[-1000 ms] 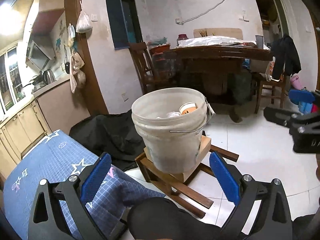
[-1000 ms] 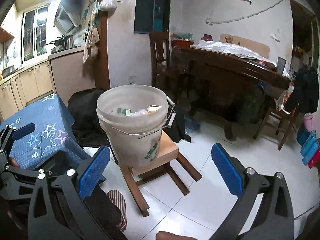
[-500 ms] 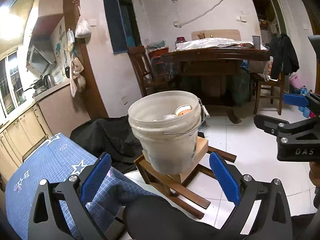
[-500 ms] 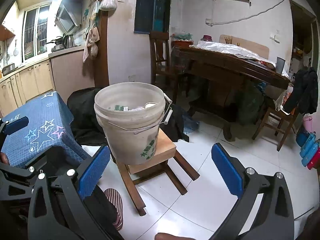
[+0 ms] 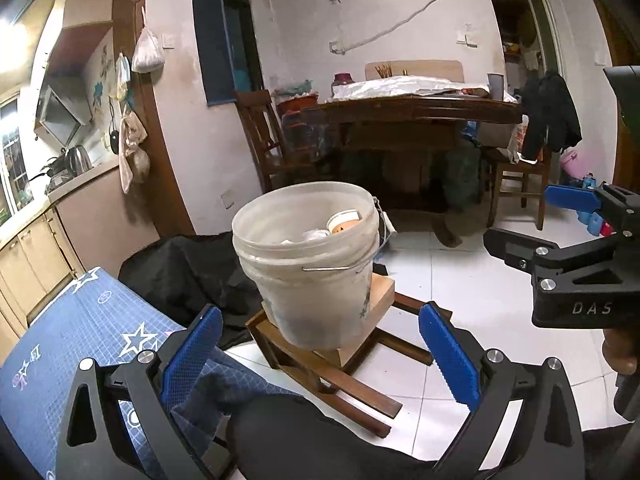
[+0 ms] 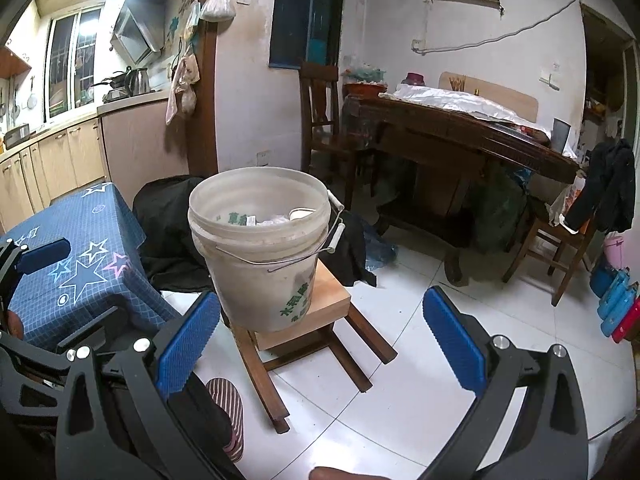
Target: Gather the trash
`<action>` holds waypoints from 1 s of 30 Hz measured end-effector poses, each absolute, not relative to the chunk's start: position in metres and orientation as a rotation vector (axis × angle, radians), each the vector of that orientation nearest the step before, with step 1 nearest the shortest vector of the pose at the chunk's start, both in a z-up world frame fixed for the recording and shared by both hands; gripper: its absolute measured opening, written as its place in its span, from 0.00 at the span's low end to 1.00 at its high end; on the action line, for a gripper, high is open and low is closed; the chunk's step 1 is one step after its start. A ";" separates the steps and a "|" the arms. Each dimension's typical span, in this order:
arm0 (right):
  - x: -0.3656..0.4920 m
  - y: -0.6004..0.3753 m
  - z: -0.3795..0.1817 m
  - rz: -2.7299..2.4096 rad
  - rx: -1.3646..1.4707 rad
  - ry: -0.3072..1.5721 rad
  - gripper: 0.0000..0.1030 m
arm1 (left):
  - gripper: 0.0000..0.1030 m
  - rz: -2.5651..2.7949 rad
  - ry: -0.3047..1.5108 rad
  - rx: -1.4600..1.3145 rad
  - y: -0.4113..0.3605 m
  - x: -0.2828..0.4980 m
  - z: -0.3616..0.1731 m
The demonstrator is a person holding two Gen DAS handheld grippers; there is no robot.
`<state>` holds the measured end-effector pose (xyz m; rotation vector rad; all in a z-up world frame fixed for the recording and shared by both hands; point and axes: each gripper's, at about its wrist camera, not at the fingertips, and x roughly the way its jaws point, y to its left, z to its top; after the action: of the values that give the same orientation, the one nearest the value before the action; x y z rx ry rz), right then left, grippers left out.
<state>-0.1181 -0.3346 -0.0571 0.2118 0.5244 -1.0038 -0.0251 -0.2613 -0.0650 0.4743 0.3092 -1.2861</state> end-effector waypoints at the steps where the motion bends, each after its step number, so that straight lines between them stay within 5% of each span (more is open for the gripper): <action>1: -0.118 -0.336 -0.057 -1.005 0.211 0.526 0.95 | 0.95 -1.279 0.300 0.465 -0.260 -0.025 -0.065; 30: -0.118 -0.338 -0.055 -1.009 0.210 0.532 0.95 | 0.94 -1.097 0.243 0.402 -0.244 -0.014 -0.052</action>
<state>-0.1182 -0.3376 -0.0550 0.2100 0.5316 -1.0090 -0.0141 -0.2445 -0.0525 0.4017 0.2434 -1.0967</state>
